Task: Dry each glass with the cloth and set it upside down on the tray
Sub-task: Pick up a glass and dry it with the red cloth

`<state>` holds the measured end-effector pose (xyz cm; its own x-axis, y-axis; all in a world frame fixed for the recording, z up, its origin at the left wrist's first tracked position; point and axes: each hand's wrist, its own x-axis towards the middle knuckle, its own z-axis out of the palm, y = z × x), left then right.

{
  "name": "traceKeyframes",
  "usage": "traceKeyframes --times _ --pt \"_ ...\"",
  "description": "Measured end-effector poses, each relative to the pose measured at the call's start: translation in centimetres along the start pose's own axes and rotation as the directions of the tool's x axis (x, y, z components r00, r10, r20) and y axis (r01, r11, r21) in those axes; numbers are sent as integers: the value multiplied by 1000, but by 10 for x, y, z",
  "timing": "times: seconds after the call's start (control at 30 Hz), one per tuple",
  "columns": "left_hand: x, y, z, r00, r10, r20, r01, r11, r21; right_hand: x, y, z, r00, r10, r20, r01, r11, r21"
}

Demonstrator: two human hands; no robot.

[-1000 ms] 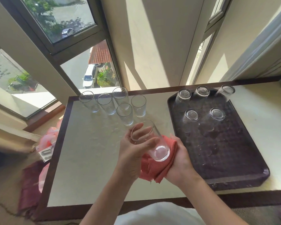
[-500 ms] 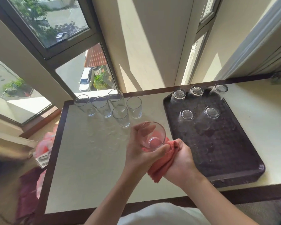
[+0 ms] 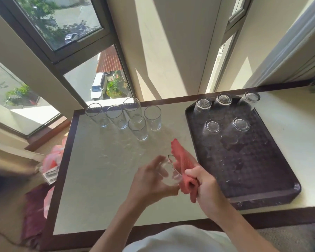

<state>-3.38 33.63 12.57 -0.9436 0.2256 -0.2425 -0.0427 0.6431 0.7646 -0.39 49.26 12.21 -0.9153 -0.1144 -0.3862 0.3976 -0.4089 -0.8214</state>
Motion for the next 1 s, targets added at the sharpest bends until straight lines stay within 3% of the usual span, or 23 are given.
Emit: traceKeyframes --times 0.07,0.13,0.2,0.4,0.5,0.57,0.63,0.73,0.8,0.87,0.93,1.0 --pt "-2 5 1 998 55 18 -57 988 145 3 9 3 987 -133 95 158 920 -360" --pt "-1 11 2 994 105 38 -112 944 311 10 6 3 982 -152 111 185 889 -419" --pt "2 13 2 990 125 71 -143 921 363 17 0 0 992 -90 85 118 902 -415" --pt "8 -9 -4 992 112 51 -119 980 160 11 15 17 978 -191 83 199 731 -653" --pt "4 -15 -4 987 137 84 -150 971 186 13 23 18 981 -195 21 173 810 -560" --pt "1 -23 -4 982 132 132 -154 973 171 22 25 15 997 -67 -30 48 898 -437" --pt "0 -35 -9 984 83 159 -96 993 75 30 28 15 997 5 -74 -34 917 -398" --pt "-1 -49 -22 991 -6 130 15 997 -72 48 42 6 983 -95 -158 -31 756 -654" --pt "-2 -50 -27 995 -26 96 36 993 -110 58 47 -2 994 -33 -107 -68 583 -810" --pt "-1 -46 -28 997 -41 71 54 978 -202 61 47 -9 994 83 -74 -105 492 -864" --pt "2 -37 -21 996 -47 75 70 936 -346 59 43 -13 993 121 -5 -64 491 -869" --pt "6 -25 -10 996 -54 68 79 892 -446 51 40 -17 998 63 -14 -49 594 -803"
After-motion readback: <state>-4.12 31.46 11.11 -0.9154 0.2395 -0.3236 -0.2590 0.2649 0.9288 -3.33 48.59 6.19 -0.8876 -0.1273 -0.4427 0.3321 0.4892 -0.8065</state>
